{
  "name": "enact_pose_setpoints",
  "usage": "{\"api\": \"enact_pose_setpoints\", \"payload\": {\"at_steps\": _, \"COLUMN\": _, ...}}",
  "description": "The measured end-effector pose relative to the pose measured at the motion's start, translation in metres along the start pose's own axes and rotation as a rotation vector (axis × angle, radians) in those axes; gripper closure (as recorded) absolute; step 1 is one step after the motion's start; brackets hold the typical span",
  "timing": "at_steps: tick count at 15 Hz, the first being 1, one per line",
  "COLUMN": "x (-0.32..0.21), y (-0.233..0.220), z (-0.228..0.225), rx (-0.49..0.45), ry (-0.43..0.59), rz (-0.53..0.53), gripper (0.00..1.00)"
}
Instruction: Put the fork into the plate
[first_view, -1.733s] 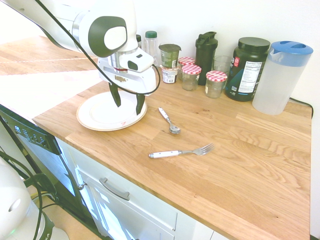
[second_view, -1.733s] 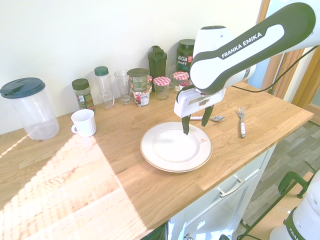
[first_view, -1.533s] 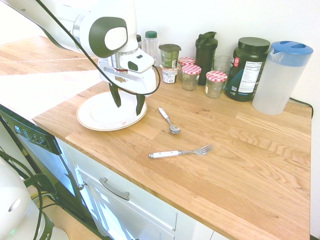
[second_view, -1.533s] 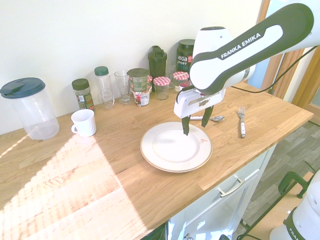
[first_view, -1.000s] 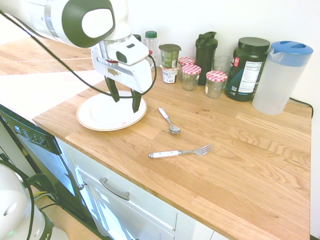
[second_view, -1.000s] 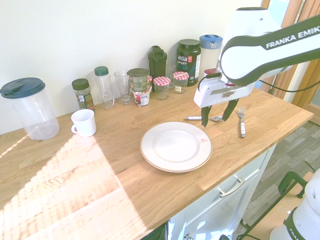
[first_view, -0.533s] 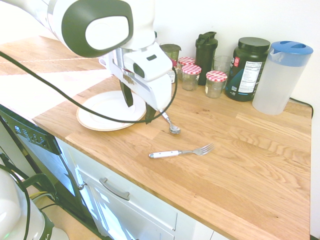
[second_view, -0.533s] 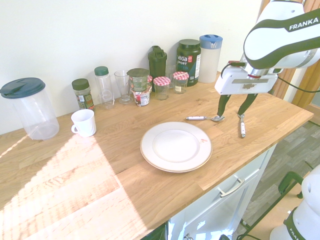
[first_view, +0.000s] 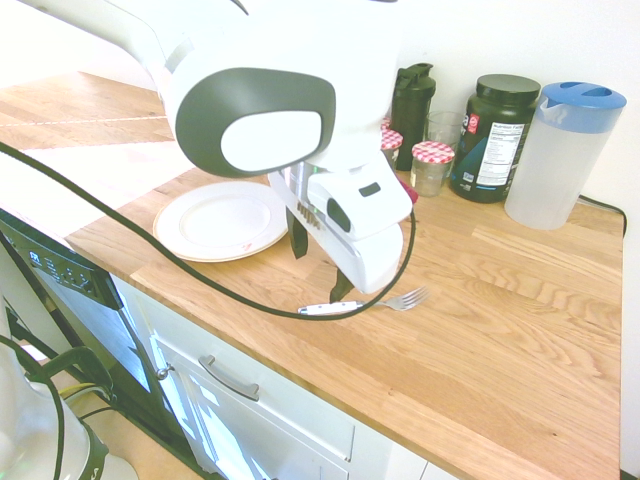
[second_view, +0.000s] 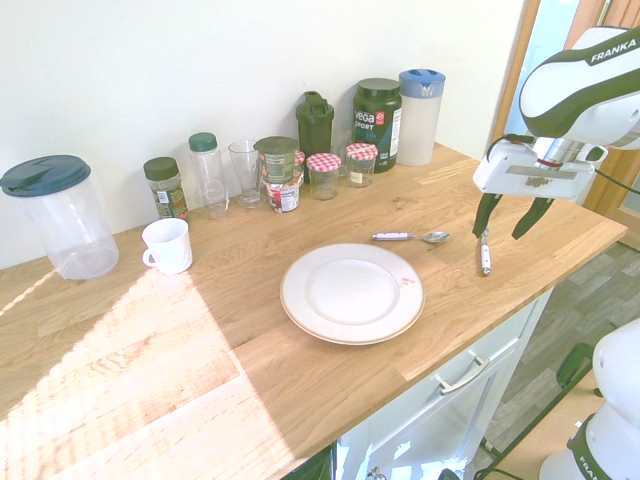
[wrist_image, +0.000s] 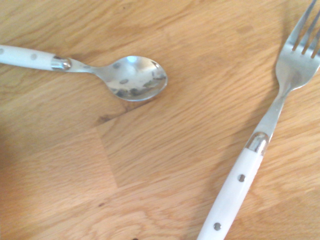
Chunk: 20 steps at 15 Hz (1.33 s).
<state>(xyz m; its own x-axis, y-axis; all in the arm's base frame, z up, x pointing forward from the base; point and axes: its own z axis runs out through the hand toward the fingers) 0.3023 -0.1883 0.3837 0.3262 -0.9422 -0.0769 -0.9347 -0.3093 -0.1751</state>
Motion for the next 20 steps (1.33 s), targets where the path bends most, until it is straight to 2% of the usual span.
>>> {"api": "enact_pose_setpoints", "payload": {"at_steps": 4, "x": 0.011, "y": -0.003, "z": 0.038, "rx": -0.044, "ry": -0.015, "rz": 0.011, "gripper": 0.00}}
{"api": "enact_pose_setpoints", "payload": {"at_steps": 5, "x": 0.013, "y": -0.005, "z": 0.047, "rx": -0.054, "ry": -0.014, "rz": 0.011, "gripper": 1.00}}
{"api": "enact_pose_setpoints", "payload": {"at_steps": 20, "x": 0.011, "y": -0.012, "z": 0.059, "rx": -0.123, "ry": 0.017, "rz": -0.018, "gripper": 1.00}}
